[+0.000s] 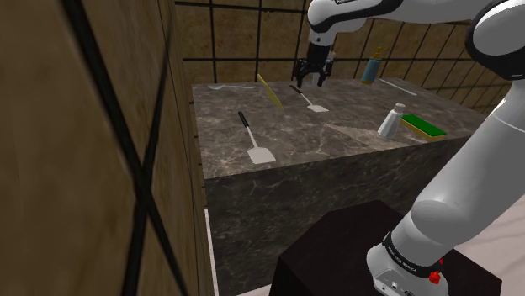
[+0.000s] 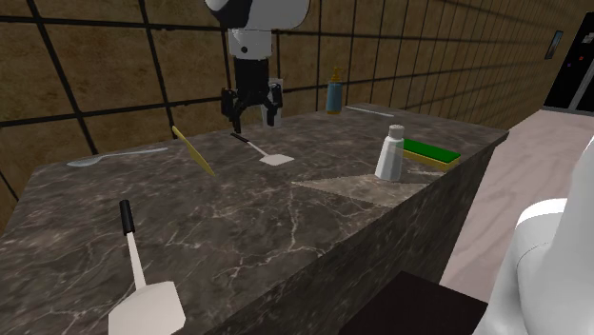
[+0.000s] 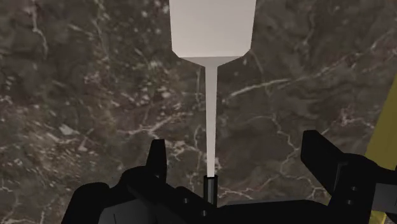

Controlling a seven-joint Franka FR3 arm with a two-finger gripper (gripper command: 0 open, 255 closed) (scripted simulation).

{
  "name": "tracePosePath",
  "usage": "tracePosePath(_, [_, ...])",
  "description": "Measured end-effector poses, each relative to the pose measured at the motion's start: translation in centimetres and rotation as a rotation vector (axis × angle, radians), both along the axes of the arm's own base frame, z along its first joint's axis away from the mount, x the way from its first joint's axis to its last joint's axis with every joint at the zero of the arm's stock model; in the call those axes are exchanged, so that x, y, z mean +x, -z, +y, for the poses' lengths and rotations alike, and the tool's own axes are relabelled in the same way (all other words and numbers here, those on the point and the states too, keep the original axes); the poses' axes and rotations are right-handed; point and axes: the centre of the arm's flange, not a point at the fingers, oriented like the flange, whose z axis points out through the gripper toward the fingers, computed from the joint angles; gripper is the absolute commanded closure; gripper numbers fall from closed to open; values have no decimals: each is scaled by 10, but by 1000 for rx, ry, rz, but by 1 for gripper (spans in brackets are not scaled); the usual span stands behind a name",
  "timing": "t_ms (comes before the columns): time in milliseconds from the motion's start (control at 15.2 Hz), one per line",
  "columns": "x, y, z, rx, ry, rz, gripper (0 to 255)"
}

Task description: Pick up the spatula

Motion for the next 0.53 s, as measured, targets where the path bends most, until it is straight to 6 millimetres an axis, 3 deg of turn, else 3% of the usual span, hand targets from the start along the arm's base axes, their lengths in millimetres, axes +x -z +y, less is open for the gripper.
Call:
tracePosePath(198, [22,10,-16,4,28,2,0])
tracePosePath(528, [25,34,-20,5,33,2,0])
